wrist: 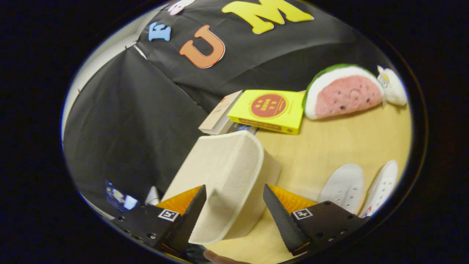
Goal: Open the storage box then place both shoes into the box .Put the left shoe in first, then the right shoe, with the right side of both shoes facing outward in a uniform manner.
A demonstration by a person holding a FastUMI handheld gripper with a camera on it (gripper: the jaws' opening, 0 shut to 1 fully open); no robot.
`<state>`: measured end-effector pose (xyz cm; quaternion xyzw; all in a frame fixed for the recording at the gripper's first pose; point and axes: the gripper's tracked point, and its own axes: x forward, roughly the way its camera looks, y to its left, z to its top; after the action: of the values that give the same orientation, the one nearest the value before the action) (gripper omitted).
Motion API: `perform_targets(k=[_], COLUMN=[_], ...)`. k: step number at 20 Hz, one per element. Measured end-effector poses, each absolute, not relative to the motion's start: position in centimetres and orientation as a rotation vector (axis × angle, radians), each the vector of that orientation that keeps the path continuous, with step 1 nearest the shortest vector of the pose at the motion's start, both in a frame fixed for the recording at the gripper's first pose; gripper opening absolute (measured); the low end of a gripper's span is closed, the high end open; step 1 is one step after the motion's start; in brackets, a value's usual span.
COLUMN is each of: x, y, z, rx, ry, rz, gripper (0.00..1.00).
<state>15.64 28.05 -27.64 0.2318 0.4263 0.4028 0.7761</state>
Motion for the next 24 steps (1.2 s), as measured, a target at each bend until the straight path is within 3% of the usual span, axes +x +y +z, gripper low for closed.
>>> perform_targets(k=[6, 13, 16, 24], x=[16.4, 16.0, 15.8, 12.2], y=[29.3, 29.6, 29.0, 29.2], z=[-28.2, -27.6, -27.7, -25.8], rx=[0.701, 0.915, 0.904, 0.751], ry=[1.054, 1.181, 1.226, 1.345], rz=[1.036, 1.026, 0.977, 1.003], gripper=[0.95, 0.92, 0.55, 0.54])
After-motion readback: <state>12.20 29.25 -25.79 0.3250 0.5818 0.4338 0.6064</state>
